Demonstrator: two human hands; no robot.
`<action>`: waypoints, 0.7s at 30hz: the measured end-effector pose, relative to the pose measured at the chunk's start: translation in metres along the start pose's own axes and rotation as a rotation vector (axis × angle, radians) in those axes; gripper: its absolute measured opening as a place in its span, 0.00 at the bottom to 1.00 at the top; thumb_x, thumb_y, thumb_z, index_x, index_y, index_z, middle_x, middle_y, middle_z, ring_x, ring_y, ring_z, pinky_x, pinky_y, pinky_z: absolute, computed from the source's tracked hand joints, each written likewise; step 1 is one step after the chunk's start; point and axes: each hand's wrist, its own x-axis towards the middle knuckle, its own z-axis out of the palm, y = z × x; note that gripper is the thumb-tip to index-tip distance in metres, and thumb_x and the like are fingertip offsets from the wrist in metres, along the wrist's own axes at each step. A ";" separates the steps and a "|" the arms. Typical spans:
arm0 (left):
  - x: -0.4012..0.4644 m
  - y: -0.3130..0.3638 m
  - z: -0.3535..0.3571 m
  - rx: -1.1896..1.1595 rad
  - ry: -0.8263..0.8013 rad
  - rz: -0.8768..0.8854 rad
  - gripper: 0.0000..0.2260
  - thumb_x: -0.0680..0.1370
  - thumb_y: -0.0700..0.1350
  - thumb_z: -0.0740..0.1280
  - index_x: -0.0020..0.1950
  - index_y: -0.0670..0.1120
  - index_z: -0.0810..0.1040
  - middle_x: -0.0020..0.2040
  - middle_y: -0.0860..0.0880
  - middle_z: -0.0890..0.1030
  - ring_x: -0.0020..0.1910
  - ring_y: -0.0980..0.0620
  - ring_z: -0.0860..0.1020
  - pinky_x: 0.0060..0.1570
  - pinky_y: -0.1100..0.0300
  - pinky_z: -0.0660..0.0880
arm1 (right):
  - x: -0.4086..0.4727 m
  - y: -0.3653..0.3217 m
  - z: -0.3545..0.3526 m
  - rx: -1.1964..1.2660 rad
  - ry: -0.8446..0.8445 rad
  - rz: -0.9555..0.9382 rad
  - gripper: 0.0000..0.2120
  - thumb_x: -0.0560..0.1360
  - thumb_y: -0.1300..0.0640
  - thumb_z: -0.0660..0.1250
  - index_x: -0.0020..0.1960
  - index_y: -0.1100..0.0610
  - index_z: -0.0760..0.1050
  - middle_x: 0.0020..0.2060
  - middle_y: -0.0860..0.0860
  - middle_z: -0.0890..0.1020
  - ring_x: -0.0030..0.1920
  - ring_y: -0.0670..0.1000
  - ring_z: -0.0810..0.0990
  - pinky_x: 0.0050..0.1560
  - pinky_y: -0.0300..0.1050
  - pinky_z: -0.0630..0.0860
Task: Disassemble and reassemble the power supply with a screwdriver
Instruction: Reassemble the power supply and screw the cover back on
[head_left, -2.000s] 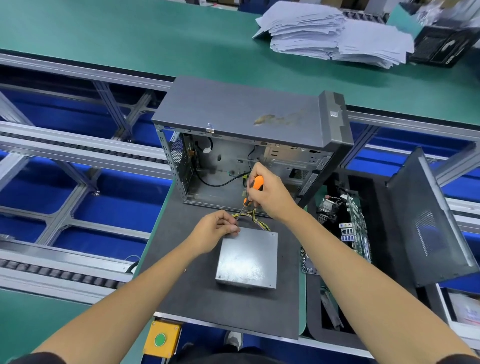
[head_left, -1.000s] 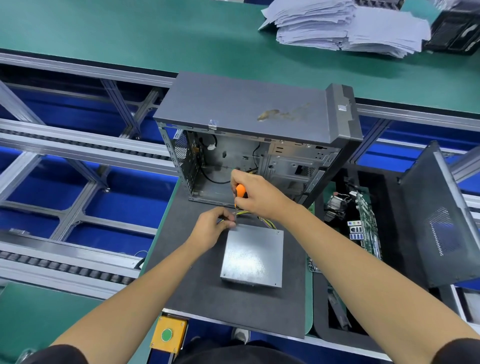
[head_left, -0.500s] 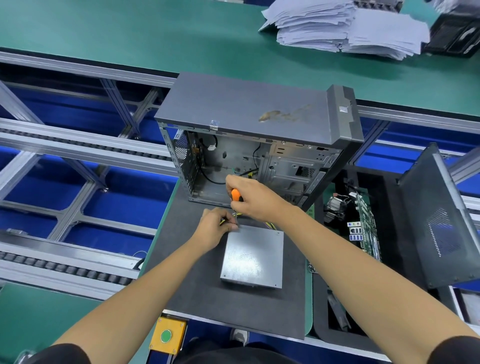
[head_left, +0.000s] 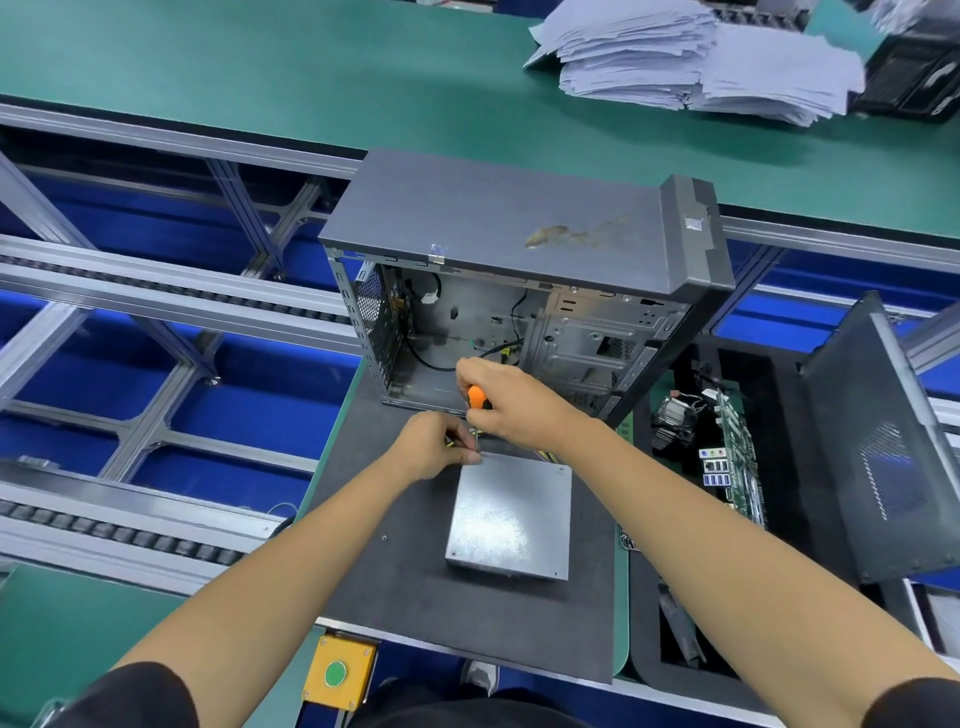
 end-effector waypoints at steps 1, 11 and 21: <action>0.001 0.002 -0.002 0.018 -0.012 -0.009 0.07 0.69 0.48 0.81 0.39 0.52 0.84 0.40 0.57 0.85 0.43 0.63 0.80 0.44 0.67 0.72 | 0.000 0.000 -0.001 -0.001 -0.002 0.005 0.11 0.71 0.59 0.63 0.44 0.46 0.61 0.41 0.44 0.70 0.38 0.48 0.70 0.35 0.50 0.70; 0.000 -0.001 0.000 0.005 0.031 -0.039 0.09 0.69 0.45 0.81 0.36 0.53 0.82 0.38 0.59 0.84 0.42 0.64 0.80 0.43 0.71 0.72 | -0.003 -0.006 -0.001 -0.117 -0.037 -0.054 0.13 0.74 0.57 0.65 0.51 0.46 0.63 0.44 0.45 0.68 0.36 0.51 0.71 0.33 0.51 0.71; 0.001 0.003 0.004 0.109 0.057 -0.073 0.06 0.71 0.42 0.78 0.38 0.47 0.83 0.36 0.54 0.84 0.39 0.59 0.81 0.45 0.56 0.79 | 0.000 -0.015 0.000 -0.159 -0.045 -0.023 0.09 0.75 0.59 0.64 0.49 0.50 0.64 0.43 0.48 0.69 0.36 0.52 0.71 0.34 0.52 0.70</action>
